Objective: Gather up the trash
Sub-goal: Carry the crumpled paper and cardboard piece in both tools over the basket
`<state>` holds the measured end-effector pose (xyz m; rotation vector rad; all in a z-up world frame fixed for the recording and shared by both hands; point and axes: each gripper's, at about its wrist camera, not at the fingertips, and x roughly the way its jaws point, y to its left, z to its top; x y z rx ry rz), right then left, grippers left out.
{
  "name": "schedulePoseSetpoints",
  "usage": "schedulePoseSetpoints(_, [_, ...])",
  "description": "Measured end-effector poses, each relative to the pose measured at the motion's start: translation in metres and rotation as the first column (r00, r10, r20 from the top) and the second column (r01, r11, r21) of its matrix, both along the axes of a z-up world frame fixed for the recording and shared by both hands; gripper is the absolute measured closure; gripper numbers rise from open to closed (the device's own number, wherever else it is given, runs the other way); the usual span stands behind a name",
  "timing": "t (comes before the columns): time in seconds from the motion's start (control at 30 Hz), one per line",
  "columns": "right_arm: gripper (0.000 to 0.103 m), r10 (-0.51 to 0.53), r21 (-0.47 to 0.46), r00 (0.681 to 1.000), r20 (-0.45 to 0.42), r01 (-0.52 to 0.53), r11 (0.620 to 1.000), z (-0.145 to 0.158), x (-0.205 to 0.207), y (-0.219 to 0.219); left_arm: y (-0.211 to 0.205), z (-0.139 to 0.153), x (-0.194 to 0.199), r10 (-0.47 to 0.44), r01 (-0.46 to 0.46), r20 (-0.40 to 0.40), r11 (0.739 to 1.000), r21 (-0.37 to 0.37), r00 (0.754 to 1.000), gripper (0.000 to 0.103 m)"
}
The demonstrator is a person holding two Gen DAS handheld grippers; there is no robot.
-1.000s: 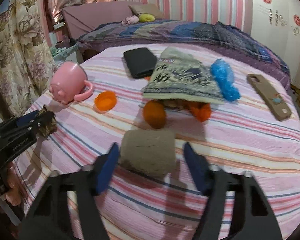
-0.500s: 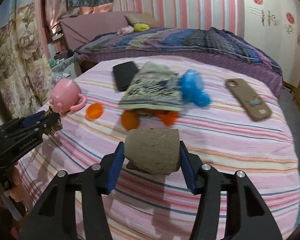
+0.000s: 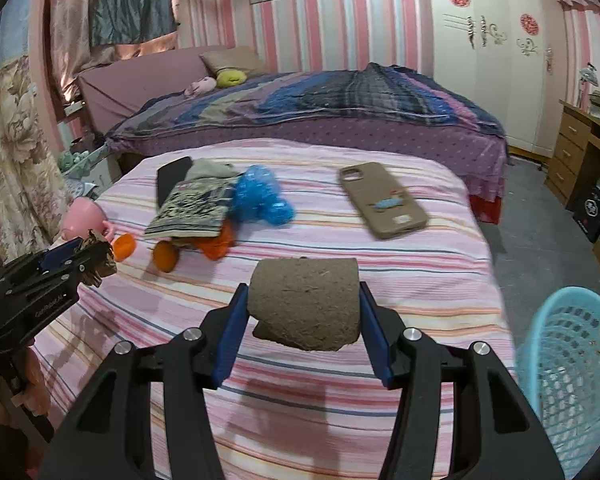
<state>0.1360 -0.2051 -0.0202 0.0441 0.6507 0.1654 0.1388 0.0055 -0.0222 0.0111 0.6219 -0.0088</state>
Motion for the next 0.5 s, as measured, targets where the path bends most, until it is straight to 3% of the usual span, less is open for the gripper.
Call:
schedulePoseSetpoints(0.3, [0.05, -0.071, -0.014, 0.997, 0.004, 0.071, 0.997, 0.006, -0.015, -0.052, -0.062, -0.004, 0.0, -0.092, 0.092, 0.0, 0.996, 0.005, 0.996, 0.064])
schedulePoseSetpoints(0.5, [0.05, -0.142, -0.028, 0.99, 0.018, 0.142, 0.989, 0.013, -0.037, -0.11, -0.096, -0.002, -0.004, -0.133, 0.133, 0.005, 0.991, -0.017, 0.991, 0.064])
